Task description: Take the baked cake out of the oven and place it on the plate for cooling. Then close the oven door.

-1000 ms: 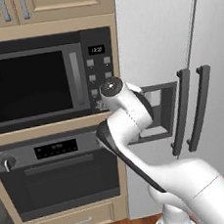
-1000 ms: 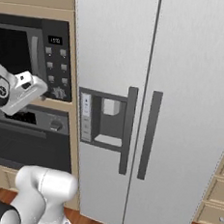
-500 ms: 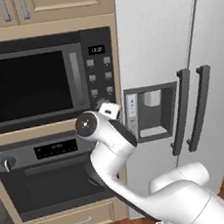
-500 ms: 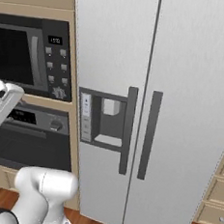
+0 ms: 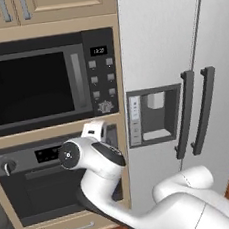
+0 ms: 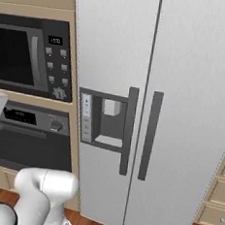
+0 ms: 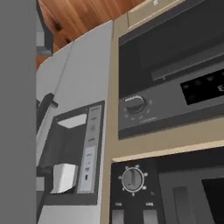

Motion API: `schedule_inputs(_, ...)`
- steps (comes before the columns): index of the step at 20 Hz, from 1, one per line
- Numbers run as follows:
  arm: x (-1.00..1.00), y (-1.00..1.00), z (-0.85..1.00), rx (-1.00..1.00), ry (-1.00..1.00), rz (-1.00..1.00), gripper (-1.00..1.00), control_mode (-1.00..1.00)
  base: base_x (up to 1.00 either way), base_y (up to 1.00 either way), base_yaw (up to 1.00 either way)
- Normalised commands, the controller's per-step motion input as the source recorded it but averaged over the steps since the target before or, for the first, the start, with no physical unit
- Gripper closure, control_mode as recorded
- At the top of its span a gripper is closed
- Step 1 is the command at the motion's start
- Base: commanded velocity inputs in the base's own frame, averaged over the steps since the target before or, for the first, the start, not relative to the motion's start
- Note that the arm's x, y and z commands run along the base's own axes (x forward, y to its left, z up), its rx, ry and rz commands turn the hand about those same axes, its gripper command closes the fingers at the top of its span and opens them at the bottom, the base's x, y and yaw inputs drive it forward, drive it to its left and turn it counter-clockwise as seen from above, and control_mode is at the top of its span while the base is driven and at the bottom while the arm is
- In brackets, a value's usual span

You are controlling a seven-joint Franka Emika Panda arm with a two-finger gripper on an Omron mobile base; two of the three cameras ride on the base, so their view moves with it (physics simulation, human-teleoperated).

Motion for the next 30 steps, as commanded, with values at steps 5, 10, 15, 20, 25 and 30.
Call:
schedule_inputs(5, 0.01, 0.51, -0.33, -0.16, 0.0, 0.15, -1.0, -1.0, 0.0, 0.0, 0.0)
schedule_inputs(10, 0.1, 0.32, -0.41, -0.08, 0.0, 0.18, -1.0, -1.0, 0.0, 0.0, 0.0)
schedule_inputs(15, 0.03, 0.03, -0.4, -0.03, 0.0, 0.23, -1.0, -1.0, 0.0, 0.0, 0.0)
schedule_inputs(20, 0.2, -0.03, -0.32, 0.0, 0.0, 0.16, -1.0, -1.0, 0.0, 0.0, 0.0)
schedule_inputs(25, 0.34, -0.03, -0.28, 0.02, 0.0, 0.14, -1.0, -1.0, 0.0, 0.0, 0.0)
schedule_inputs(30, 0.32, 0.09, -0.3, 0.0, 0.0, 0.14, -1.0, -1.0, 0.0, 0.0, 0.0)
